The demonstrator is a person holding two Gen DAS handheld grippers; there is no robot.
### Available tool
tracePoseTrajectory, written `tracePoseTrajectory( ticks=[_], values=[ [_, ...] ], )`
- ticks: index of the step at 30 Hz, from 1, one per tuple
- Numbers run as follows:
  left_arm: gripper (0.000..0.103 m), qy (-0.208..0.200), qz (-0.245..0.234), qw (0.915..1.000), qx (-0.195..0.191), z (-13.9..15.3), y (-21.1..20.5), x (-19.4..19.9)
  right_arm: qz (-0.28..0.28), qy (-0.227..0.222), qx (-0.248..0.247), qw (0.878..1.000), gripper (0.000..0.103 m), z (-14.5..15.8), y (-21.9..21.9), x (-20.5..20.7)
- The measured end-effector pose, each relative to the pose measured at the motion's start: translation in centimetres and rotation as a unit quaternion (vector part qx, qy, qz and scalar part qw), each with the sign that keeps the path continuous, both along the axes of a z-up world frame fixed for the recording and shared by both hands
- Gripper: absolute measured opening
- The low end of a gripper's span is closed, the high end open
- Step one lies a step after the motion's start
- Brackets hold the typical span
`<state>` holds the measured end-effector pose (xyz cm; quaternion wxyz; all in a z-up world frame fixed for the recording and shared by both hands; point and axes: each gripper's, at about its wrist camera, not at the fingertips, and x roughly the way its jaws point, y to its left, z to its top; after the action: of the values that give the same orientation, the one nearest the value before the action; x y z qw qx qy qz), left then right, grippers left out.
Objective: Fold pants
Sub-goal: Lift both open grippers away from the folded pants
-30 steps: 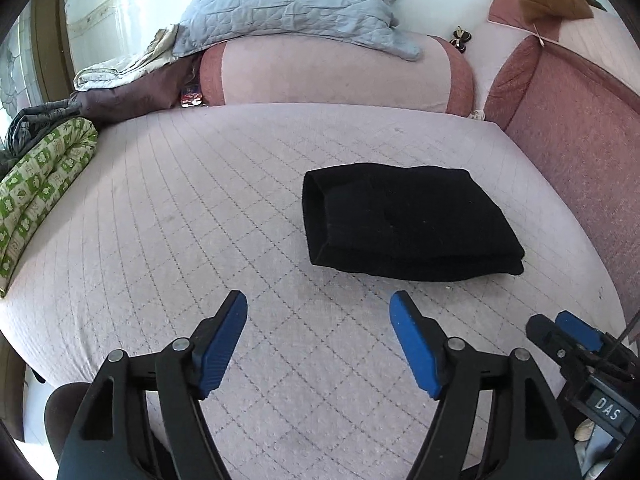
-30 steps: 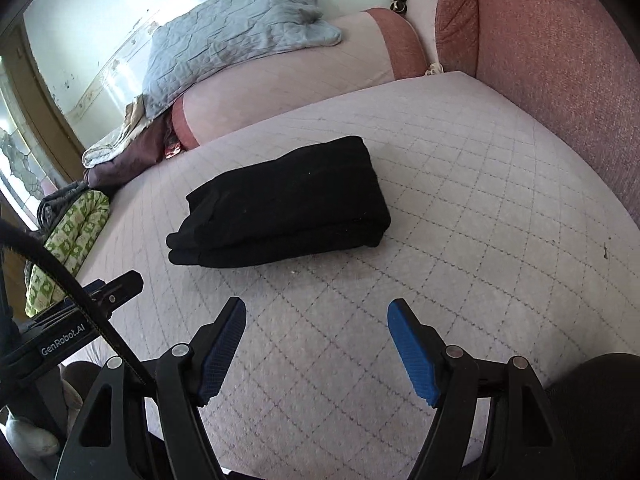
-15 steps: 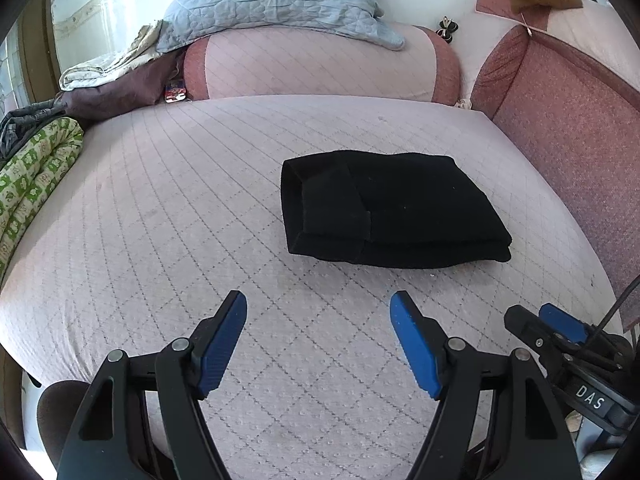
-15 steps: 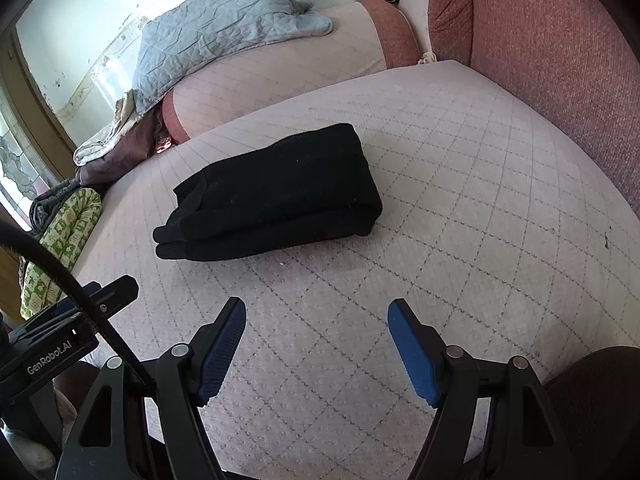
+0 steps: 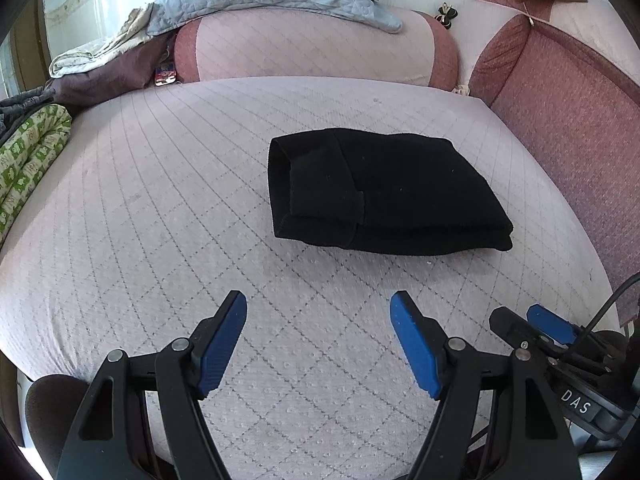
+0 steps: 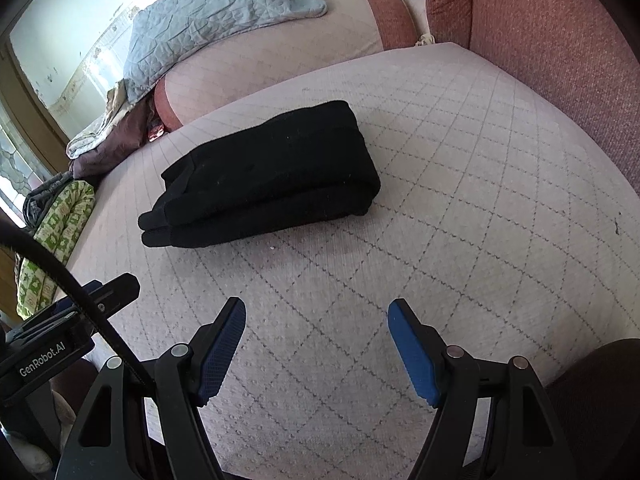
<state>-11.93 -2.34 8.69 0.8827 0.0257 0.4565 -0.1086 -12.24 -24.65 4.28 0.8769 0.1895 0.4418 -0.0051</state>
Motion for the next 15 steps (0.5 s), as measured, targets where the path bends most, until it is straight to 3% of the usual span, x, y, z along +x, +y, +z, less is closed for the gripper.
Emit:
tracePoseTrajectory(
  ticks=[15],
  values=[
    [0.073, 0.016, 0.001, 0.9999, 0.004, -1.1, 0.3, 0.9, 0.004, 0.017, 0.002, 1.0, 0.079, -1.1, 0.1, 0.6]
  ],
)
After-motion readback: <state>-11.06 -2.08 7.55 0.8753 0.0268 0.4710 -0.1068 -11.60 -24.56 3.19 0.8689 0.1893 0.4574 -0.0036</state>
